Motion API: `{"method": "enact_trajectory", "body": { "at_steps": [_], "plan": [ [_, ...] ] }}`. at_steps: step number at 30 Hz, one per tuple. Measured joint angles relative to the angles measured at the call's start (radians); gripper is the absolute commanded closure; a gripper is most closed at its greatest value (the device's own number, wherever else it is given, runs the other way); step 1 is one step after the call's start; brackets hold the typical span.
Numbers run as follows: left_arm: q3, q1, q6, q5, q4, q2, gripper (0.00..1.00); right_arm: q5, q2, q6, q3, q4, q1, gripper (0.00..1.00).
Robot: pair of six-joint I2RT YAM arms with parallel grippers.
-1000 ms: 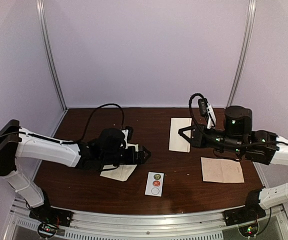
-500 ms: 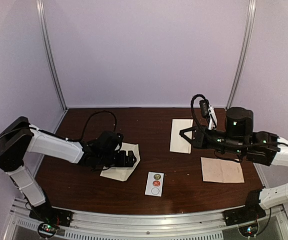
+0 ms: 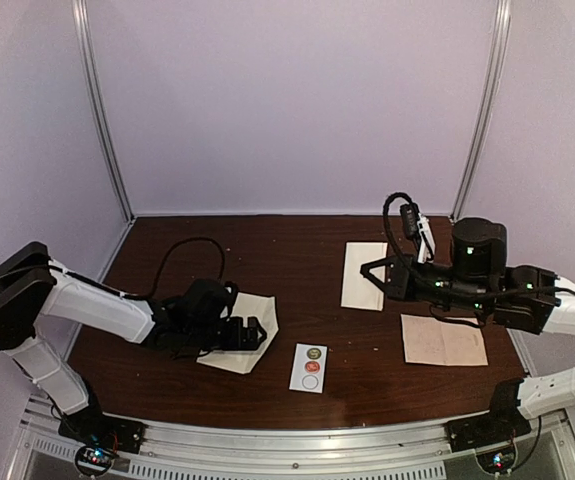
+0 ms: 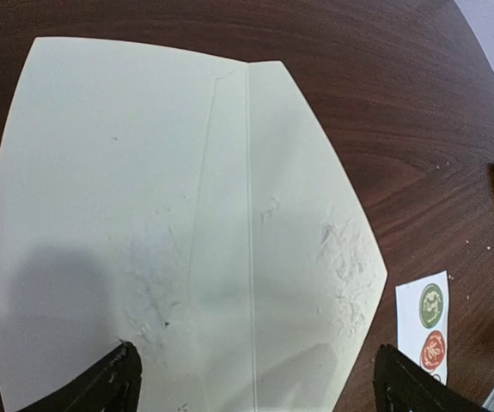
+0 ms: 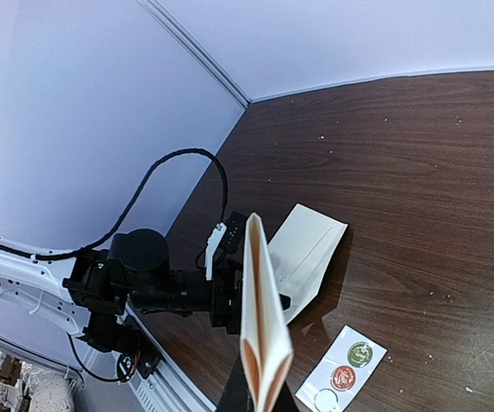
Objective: Place the letter into the envelope and seal it
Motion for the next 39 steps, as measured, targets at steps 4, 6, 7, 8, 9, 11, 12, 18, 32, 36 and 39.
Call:
{"method": "enact_trajectory", "body": {
  "at_steps": [4,6,7,8,9,11,12,18,32,36,39],
  "plan": [
    [-0.062,-0.066,-0.072,0.002,0.006,-0.061,0.04,0.0,-0.004,0.004,-0.011,-0.001,0.0,1.0],
    [-0.092,-0.111,-0.12,0.002,0.023,-0.087,0.04,0.0,-0.004,0.006,-0.015,0.0,0.0,1.0],
    [-0.103,-0.133,-0.147,0.001,0.031,-0.095,0.04,0.0,-0.005,0.007,-0.018,0.0,0.0,1.0],
    [-0.112,-0.158,-0.175,0.0,0.039,-0.101,0.04,0.0,-0.005,0.008,-0.021,0.0,0.0,1.0],
    [-0.117,-0.178,-0.198,-0.002,0.045,-0.105,0.04,0.0,-0.006,0.01,-0.026,0.0,0.0,1.0],
    [-0.122,-0.227,-0.249,-0.007,0.053,-0.111,0.04,0.0,-0.008,0.014,-0.033,0.0,0.0,1.0],
    [-0.122,-0.248,-0.27,-0.008,0.05,-0.114,0.04,0.0,-0.01,0.016,-0.038,0.001,0.0,1.0],
    [-0.117,-0.291,-0.343,-0.014,-0.069,-0.174,0.03,-0.001,-0.018,0.027,-0.052,-0.004,0.0,1.0],
    [-0.05,-0.057,-0.195,-0.031,-0.257,-0.365,0.18,-0.119,0.126,0.138,-0.052,0.087,0.008,1.0],
    [-0.08,-0.005,-0.141,0.008,-0.245,-0.358,0.31,-0.135,0.203,0.187,-0.052,0.113,0.027,1.0],
    [-0.107,0.024,-0.109,0.039,-0.234,-0.34,0.31,-0.14,0.259,0.226,-0.052,0.138,0.046,1.0]
  ]
}}
